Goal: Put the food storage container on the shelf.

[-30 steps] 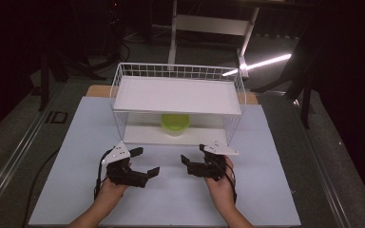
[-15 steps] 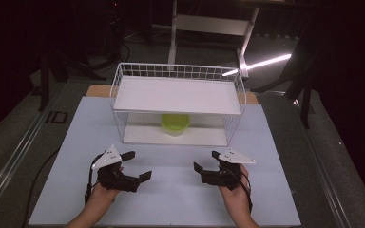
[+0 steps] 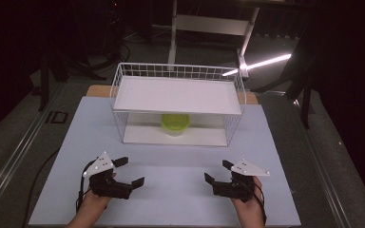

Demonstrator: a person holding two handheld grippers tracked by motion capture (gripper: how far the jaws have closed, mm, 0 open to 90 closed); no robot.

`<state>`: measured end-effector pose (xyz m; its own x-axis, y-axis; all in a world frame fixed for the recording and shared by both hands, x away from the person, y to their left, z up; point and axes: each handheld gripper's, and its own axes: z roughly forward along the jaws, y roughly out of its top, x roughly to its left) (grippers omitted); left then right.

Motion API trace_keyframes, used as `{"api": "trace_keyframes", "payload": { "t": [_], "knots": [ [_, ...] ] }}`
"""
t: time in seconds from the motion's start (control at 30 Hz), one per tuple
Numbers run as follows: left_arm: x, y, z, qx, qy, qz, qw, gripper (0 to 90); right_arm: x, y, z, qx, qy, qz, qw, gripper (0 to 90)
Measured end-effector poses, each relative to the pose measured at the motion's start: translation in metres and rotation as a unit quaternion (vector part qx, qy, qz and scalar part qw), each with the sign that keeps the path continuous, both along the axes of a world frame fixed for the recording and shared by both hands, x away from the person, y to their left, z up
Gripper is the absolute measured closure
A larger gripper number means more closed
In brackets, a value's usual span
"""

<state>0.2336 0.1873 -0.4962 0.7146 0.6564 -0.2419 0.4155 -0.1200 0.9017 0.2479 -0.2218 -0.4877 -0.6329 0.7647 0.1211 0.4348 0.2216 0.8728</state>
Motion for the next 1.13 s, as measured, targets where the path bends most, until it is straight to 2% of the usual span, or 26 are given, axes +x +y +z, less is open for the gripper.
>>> {"api": "trace_keyframes", "payload": {
  "t": [0.07,0.23,0.4,0.57,0.67,0.77,1.13],
  "knots": [
    [-0.002,0.002,-0.002,0.005,0.0,0.002,1.0,0.4,-0.002,-0.004,-0.001,0.004,0.002,-0.003,1.0,14.4],
    [-0.005,0.008,-0.005,-0.003,-0.006,0.007,0.9999,0.5,-0.004,-0.009,-0.005,0.018,-0.001,0.001,0.9998,14.4],
    [-0.007,0.01,-0.007,0.0,-0.011,0.006,0.9999,0.4,-0.003,-0.01,-0.01,0.01,-0.003,0.008,0.9999,14.4],
    [-0.009,0.009,-0.009,0.018,-0.024,0.0,0.9996,0.5,-0.004,-0.01,-0.016,-0.004,-0.012,0.011,0.9999,14.3],
    [-0.01,0.008,-0.009,0.011,-0.037,-0.007,0.9992,0.5,-0.002,-0.01,-0.021,-0.005,-0.008,0.01,0.9999,14.3],
    [-0.01,0.007,-0.009,0.014,-0.041,-0.01,0.999,0.5,0.0,-0.008,-0.022,-0.001,-0.008,0.012,0.9999,14.3],
    [-0.01,0.005,-0.01,0.015,-0.04,-0.007,0.9991,0.5,0.0,-0.003,-0.023,-0.004,-0.016,0.018,0.9997,14.3]
  ]
}}
